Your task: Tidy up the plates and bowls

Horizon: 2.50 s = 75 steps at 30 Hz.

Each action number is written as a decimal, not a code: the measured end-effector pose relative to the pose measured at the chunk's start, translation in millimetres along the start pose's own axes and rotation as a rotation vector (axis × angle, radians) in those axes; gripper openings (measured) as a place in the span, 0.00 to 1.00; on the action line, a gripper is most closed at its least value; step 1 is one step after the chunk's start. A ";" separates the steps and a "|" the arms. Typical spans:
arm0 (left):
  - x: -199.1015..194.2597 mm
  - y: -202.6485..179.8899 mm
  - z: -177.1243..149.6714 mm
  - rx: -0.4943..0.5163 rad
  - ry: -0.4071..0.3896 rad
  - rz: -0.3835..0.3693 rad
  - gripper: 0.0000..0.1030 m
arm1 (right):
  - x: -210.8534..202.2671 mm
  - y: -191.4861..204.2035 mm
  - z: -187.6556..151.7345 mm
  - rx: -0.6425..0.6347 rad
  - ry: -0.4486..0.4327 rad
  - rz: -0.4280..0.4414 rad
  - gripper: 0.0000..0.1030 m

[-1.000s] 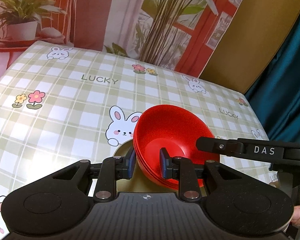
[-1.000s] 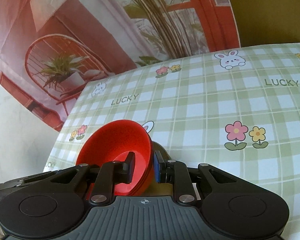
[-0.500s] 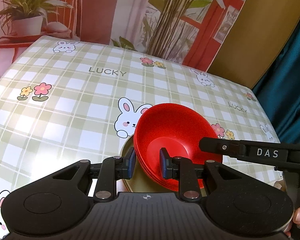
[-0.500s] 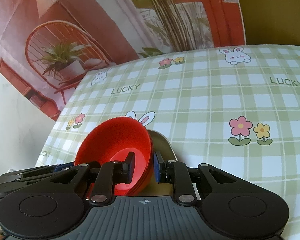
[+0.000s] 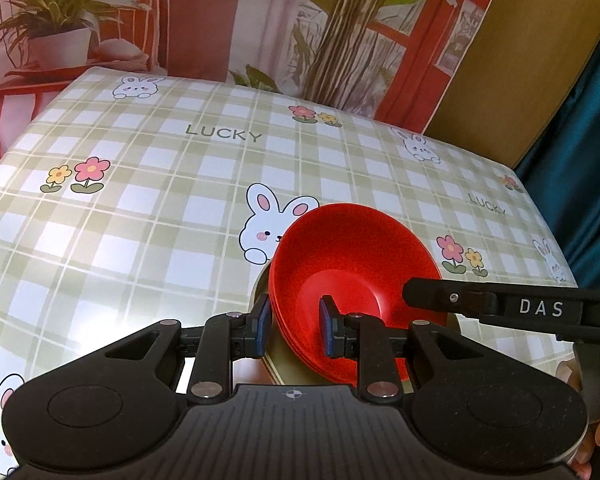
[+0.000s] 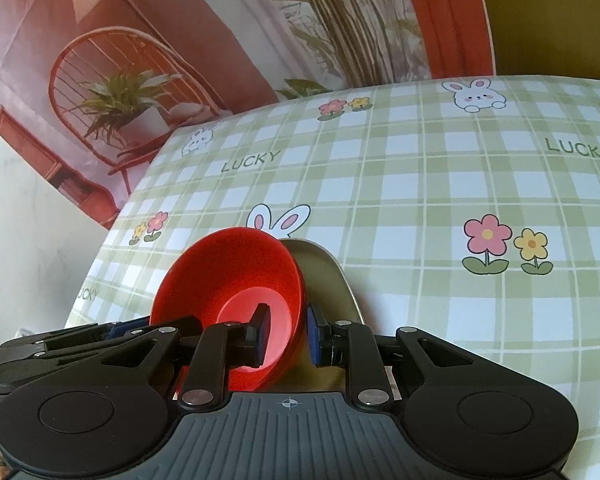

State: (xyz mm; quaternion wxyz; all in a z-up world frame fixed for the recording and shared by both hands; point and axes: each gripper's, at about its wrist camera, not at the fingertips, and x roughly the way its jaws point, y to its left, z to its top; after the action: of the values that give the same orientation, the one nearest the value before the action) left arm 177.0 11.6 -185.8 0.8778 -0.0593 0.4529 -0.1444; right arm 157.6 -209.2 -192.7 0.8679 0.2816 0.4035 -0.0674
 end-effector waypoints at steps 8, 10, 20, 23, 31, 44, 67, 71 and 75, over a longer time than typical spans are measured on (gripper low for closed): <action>-1.6 0.8 -1.1 0.003 -0.005 0.002 0.25 | -0.5 0.9 -1.3 -0.002 -0.001 0.001 0.19; -2.0 1.3 -1.2 0.005 -0.007 0.004 0.25 | -0.5 0.9 -1.2 -0.002 -0.001 0.000 0.19; -8.8 2.8 3.5 0.010 -0.043 0.032 0.42 | -9.5 2.1 2.4 -0.007 -0.031 -0.003 0.21; -14.3 1.6 7.2 0.024 -0.066 0.021 0.45 | -15.1 1.5 5.3 -0.020 -0.050 -0.009 0.22; -33.4 -4.7 14.6 0.078 -0.157 0.055 0.58 | -34.6 -2.8 12.2 -0.050 -0.116 -0.040 0.30; -79.4 -16.1 31.7 0.118 -0.361 0.121 0.81 | -83.0 -8.0 27.1 -0.142 -0.265 -0.125 0.82; -167.7 -55.1 14.1 0.186 -0.524 0.244 0.85 | -191.0 27.4 7.4 -0.243 -0.502 -0.127 1.00; -184.7 -70.5 6.6 0.240 -0.585 0.368 0.86 | -207.3 32.8 4.7 -0.243 -0.531 -0.105 1.00; -208.2 -77.7 2.4 0.227 -0.626 0.341 0.87 | -223.6 40.0 0.5 -0.252 -0.557 -0.098 1.00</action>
State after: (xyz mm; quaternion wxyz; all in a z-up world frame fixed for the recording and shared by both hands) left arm 49.3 1.6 -4.2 0.9862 0.0732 0.1469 -0.0202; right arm 23.0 -200.9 -9.9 0.9690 0.1226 0.1682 -0.1330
